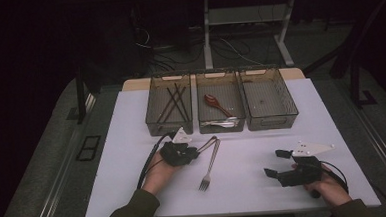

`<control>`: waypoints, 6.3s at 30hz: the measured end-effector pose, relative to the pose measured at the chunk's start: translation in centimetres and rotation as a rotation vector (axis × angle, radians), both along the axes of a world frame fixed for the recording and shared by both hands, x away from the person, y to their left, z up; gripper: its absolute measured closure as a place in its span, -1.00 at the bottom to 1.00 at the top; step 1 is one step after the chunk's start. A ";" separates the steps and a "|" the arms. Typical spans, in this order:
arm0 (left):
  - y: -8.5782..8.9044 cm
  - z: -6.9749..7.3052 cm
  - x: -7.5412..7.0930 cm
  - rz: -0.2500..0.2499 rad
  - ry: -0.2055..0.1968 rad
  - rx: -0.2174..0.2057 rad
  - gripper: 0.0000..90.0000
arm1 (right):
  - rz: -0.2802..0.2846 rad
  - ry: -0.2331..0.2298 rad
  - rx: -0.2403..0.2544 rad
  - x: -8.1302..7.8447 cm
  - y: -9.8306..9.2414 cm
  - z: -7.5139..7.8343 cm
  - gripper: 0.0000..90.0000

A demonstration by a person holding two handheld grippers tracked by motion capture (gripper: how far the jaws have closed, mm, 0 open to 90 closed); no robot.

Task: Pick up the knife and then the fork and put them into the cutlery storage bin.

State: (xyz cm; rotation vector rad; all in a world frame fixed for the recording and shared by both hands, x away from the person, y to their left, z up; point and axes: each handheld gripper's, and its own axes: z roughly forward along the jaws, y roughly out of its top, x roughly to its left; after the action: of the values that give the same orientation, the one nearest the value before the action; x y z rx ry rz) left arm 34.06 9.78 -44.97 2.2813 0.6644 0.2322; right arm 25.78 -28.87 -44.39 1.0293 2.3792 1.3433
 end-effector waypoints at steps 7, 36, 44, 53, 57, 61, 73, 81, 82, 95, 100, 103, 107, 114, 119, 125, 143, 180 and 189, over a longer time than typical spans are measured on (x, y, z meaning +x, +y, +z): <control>0.2 -0.2 -0.1 -0.017 -0.020 -0.008 0.75 | 0.000 0.000 -0.001 0.0 0.0 0.0 -0.62; 0.6 2.5 -1.4 -0.121 -0.047 -0.031 0.75 | 0.047 0.024 -0.027 0.7 0.0 1.6 -0.70; -0.7 3.4 -2.2 -0.200 -0.062 -0.057 0.75 | 0.166 0.053 -0.067 1.8 0.9 3.1 -0.68; -3.4 4.4 -3.5 -0.328 -0.077 -0.055 0.75 | 0.228 0.065 -0.081 3.1 2.0 4.5 -0.61; -4.9 4.7 -3.9 -0.394 -0.089 -0.038 0.75 | 0.277 0.059 -0.085 3.6 3.0 5.5 -0.61; -6.2 5.1 -4.3 -0.440 -0.100 -0.027 0.75 | 0.349 0.077 -0.101 4.1 4.3 6.1 -0.61; -8.4 5.8 -4.9 -0.538 -0.137 -0.001 0.75 | 0.569 0.164 -0.233 5.6 7.9 5.5 -0.33; -9.0 5.9 -5.5 -0.569 -0.137 -0.001 0.75 | 0.648 0.224 -0.270 5.8 9.1 5.0 0.07; -9.1 5.9 -5.5 -0.574 -0.139 0.005 0.75 | 0.658 0.231 -0.273 5.9 9.1 4.9 0.12; -9.6 5.9 -5.6 -0.611 -0.154 0.041 0.75 | 0.745 0.270 -0.327 5.8 9.8 4.2 0.70; -9.7 5.7 -5.6 -0.600 -0.152 0.043 0.74 | 0.757 0.236 -0.333 5.7 9.8 4.3 0.73; -9.6 5.7 -5.5 -0.590 -0.152 0.032 0.80 | 0.747 0.204 -0.331 5.8 9.7 4.4 0.84; -9.2 5.9 -5.2 -0.577 -0.129 0.009 0.79 | 0.731 0.187 -0.342 6.0 9.5 4.0 0.85; -7.9 6.1 -4.7 -0.513 -0.106 -0.050 0.47 | 0.663 0.176 -0.316 6.1 8.7 4.1 0.85; -6.4 6.2 -4.3 -0.439 -0.082 -0.122 0.32 | 0.613 0.156 -0.299 6.3 7.7 3.7 0.84; -4.0 6.1 -3.9 -0.337 -0.072 -0.168 0.19 | 0.541 0.137 -0.294 6.4 6.6 3.5 0.84; 4.4 3.0 -5.7 -0.021 -0.084 -0.229 -0.21 | 0.354 0.099 -0.222 6.1 3.6 4.4 0.84; 5.0 1.5 -6.1 0.077 -0.093 -0.149 -1.00 | -0.164 0.070 -0.163 13.8 -3.0 8.2 0.84; 4.9 1.4 -6.1 0.067 -0.087 -0.146 -0.99 | -0.285 0.148 -0.227 17.1 -3.4 7.5 0.84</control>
State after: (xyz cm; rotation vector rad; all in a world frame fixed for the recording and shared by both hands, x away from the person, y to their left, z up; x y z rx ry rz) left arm 27.97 14.64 -43.60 2.0998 0.6902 0.3036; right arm 42.83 -32.23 -36.91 1.3744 2.3066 0.9058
